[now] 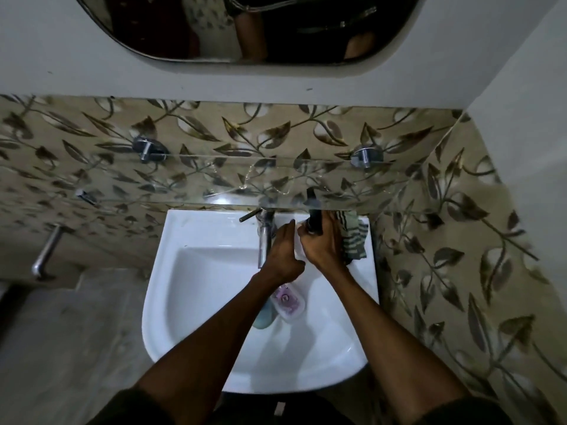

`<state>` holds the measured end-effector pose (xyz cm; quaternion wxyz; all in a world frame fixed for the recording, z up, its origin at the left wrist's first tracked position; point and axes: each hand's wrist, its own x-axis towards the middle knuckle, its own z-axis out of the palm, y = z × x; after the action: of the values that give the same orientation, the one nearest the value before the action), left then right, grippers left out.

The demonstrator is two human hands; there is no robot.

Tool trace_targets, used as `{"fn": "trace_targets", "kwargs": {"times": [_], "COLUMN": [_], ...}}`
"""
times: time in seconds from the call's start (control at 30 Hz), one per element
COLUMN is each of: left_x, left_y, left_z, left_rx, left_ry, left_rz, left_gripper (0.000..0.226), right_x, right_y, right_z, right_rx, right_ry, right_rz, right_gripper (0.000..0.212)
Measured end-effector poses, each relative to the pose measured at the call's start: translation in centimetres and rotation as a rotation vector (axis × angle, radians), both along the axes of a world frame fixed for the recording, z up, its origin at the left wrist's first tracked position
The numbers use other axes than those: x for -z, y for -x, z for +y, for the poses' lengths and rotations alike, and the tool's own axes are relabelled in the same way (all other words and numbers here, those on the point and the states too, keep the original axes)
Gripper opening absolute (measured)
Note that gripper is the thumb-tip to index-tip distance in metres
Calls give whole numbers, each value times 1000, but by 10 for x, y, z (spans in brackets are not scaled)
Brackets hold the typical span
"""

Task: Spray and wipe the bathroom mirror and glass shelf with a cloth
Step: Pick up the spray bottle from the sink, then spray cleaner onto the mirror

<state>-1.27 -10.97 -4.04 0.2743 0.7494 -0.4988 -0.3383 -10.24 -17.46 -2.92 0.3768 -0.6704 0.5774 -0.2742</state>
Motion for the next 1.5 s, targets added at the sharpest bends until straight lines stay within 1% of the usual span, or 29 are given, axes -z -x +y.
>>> {"fn": "trace_targets", "kwargs": {"times": [0.07, 0.17, 0.23, 0.33, 0.43, 0.5, 0.6, 0.63, 0.67, 0.7, 0.77, 0.83, 0.9, 0.97, 1.03, 1.13, 1.17, 1.2, 1.3, 1.37, 1.43, 1.5], "left_x": [-3, -24, -33, -49, -70, -82, -87, -92, -98, -106, -130, -159, -192, -231, -267, -331, -352, -370, -431, -463, -497, -524], "left_y": [-1, -2, -6, -12, -20, -32, -59, -72, -83, -92, -113, -130, -142, -152, -157, -167, -170, -172, -184, -191, -198, -208], "left_z": [2, 14, 25, 45, 66, 79, 89, 93, 95, 96, 99, 94, 88, 81, 76, 69, 67, 66, 62, 58, 53, 41], "left_rx": [35, 211, 300, 372, 410, 428, 421, 420, 406, 387, 372, 368, 388, 392, 397, 279, 237, 216, 202, 135, -31, -228], "left_ry": [-54, -93, -98, -12, 101, 162, 177, 175, 165, 154, 160, 147, 146, 207, 269, 364, 398, 431, 581, 739, 950, 1096], "left_rz": [25, 48, 45, 100, 196, 247, 278, 321, 390, 474, 665, 845, 935, 927, 863, 609, 544, 515, 487, 478, 482, 485], "left_gripper": [96, 91, 87, 81, 73, 77, 92, 94, 95, 93, 85, 73, 64, 55, 48, 31, 29, 28, 24, 24, 25, 24], "right_x": [-2, -6, -12, -33, -56, -71, -92, -104, -118, -131, -163, -198, -232, -269, -302, -360, -378, -393, -446, -473, -498, -519], "right_y": [5, 15, 20, 16, 0, -15, -33, -41, -48, -54, -70, -87, -103, -117, -125, -134, -137, -139, -144, -147, -149, -150], "right_z": [12, 35, 51, 75, 98, 114, 127, 132, 136, 138, 142, 139, 133, 128, 121, 110, 108, 105, 106, 110, 112, 113], "right_rx": [-2, 11, 84, 220, 281, 254, 208, 187, 165, 142, 107, 83, 67, 40, 16, -38, -51, -61, -152, -202, -208, -177], "right_ry": [-33, 24, 70, 171, 239, 270, 319, 330, 327, 322, 337, 362, 414, 473, 523, 633, 645, 663, 745, 775, 790, 753], "right_rz": [-49, -120, -200, -277, -294, -386, -493, -540, -612, -688, -811, -871, -876, -871, -832, -845, -857, -856, -870, -895, -880, -863], "right_gripper": [49, 43, 37, 18, 19, 15, 15, 17, 23, 30, 35, 37, 35, 31, 24, 11, 9, 11, 31, 38, 54, 68]}}
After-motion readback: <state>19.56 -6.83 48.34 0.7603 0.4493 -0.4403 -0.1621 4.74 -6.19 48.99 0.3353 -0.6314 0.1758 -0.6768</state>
